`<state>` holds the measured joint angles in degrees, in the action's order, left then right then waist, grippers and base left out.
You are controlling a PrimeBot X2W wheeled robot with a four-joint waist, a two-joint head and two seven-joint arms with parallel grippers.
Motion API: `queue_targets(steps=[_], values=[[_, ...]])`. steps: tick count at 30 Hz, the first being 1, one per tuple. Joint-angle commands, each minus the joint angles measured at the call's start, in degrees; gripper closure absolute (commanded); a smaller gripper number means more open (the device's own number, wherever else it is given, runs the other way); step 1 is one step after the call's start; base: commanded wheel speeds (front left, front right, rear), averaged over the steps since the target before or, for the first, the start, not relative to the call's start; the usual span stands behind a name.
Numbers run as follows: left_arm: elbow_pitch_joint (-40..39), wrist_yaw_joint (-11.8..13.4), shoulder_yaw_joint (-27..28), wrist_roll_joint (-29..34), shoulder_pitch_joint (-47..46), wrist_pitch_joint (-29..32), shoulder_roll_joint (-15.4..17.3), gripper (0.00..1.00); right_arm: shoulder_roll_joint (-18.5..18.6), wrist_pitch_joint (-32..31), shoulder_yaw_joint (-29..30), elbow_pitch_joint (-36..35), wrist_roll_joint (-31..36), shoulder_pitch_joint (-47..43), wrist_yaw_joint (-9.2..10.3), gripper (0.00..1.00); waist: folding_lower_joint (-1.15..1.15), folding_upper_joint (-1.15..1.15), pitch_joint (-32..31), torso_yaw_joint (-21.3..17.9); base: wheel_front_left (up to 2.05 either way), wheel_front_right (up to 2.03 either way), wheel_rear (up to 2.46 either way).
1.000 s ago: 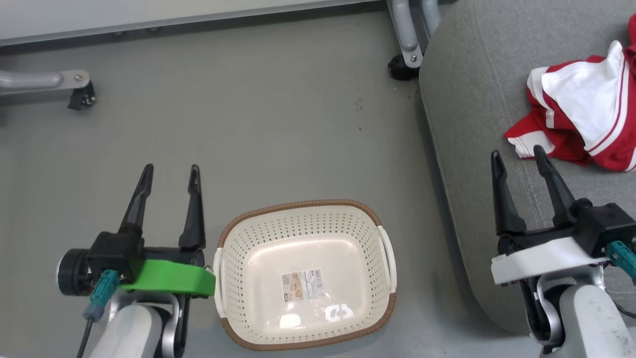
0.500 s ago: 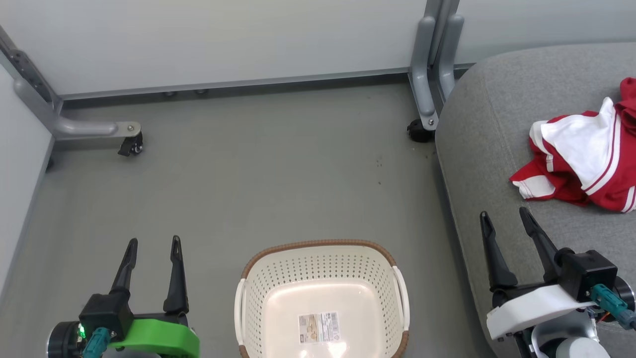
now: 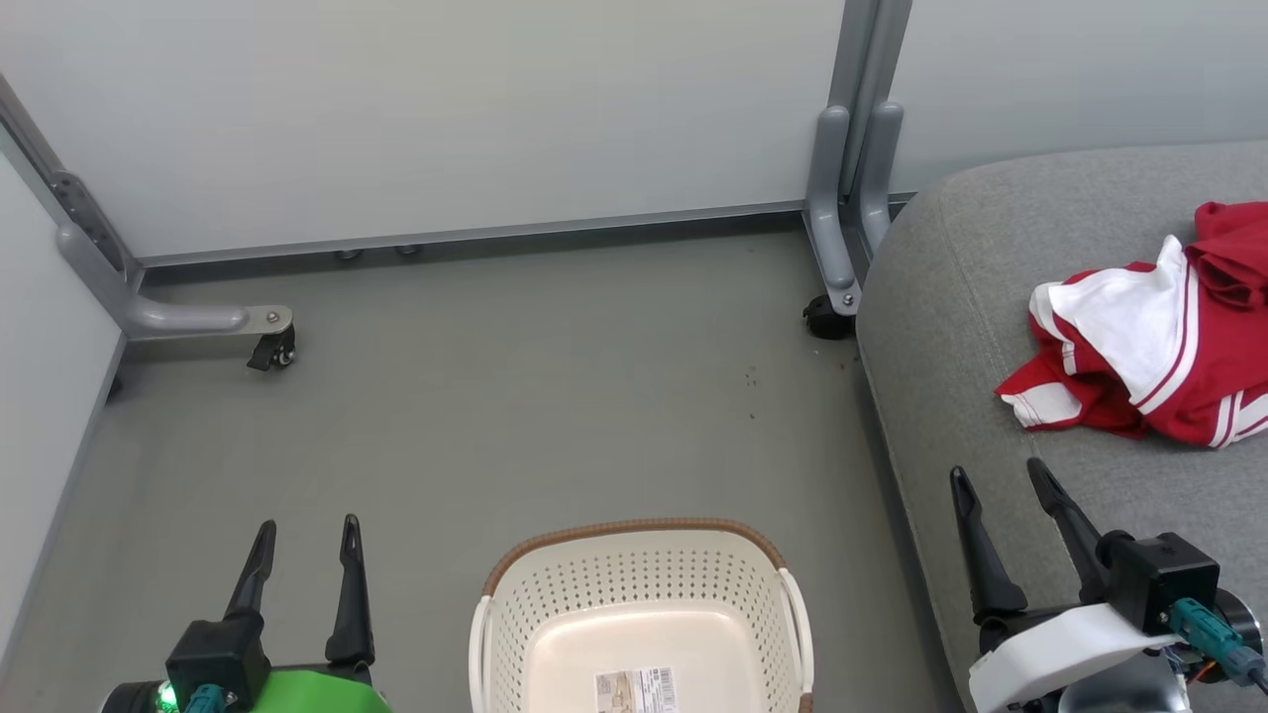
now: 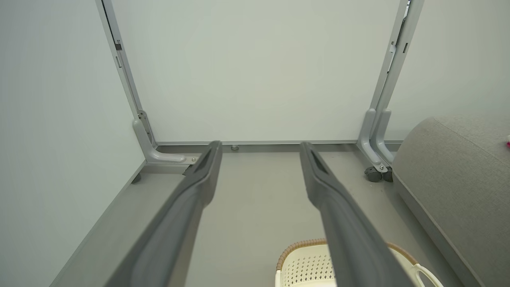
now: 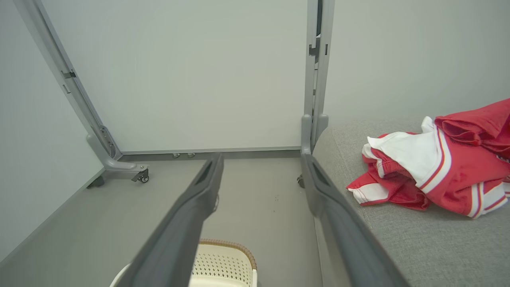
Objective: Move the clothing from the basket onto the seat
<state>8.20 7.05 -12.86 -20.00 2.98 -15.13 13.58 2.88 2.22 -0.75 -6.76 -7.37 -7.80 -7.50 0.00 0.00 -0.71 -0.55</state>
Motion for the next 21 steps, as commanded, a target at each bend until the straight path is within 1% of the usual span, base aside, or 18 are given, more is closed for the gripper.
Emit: queue_targets(steps=[1, 15, 21], values=[[0.5, -0.3, 0.2, 0.9, 1.0, 0.0, 0.1, 0.0, 0.1, -0.2, -0.1, -0.2, -0.3, -0.5, 0.02, 0.0, 0.0, 0.0, 0.0, 0.0, 0.0, 0.0, 0.0], [2.0, -1.8, 0.2, 1.3, 0.3, 0.0, -0.7, 0.0, 0.1, -0.2, -0.3, 0.1, -0.5, -0.3, 0.02, 0.0, 0.0, 0.0, 0.0, -0.3, 0.0, 0.0, 0.0], [2.3, -2.1, 0.3, 1.9, -0.3, 0.0, -0.9, 0.0, 0.1, -0.2, -0.4, 0.4, -0.6, 0.0, 0.02, 0.0, 0.0, 0.0, 0.0, -0.3, 0.0, 0.0, 0.0]])
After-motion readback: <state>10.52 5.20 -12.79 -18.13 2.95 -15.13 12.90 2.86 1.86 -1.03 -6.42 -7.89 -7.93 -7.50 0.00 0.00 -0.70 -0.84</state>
